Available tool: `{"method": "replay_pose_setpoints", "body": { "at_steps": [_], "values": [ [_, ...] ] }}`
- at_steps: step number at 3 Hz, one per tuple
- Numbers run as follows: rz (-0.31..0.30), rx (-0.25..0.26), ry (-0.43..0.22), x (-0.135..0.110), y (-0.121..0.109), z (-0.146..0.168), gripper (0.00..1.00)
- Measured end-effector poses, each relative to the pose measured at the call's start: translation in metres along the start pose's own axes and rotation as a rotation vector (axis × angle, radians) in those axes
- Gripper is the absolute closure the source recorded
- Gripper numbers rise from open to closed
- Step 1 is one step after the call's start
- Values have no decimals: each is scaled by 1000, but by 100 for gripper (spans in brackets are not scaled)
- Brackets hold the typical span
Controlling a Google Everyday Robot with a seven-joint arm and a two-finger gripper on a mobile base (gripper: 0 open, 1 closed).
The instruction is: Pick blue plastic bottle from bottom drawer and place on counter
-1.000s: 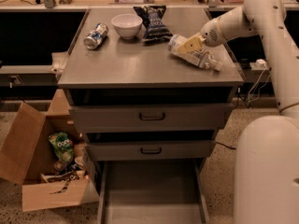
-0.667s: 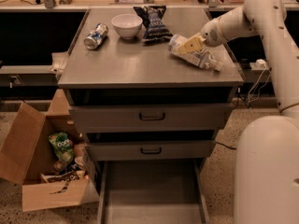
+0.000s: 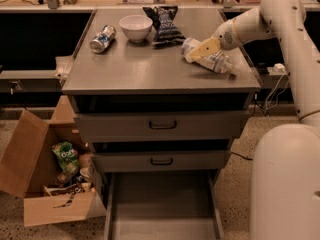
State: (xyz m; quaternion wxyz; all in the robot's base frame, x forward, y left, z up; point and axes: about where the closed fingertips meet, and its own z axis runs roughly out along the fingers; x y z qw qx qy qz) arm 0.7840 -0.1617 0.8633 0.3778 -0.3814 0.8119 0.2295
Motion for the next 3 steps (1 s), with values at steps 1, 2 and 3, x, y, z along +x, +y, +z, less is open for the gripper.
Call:
{"method": "replay_pose_setpoints", "body": {
  "at_steps": [1,2,3],
  "values": [
    [0,0,-1,0,0,0,0],
    [-21,-10,-42,-9,6,-8,0],
    [-73,1,-85,-15,3,-19,0]
  ]
}}
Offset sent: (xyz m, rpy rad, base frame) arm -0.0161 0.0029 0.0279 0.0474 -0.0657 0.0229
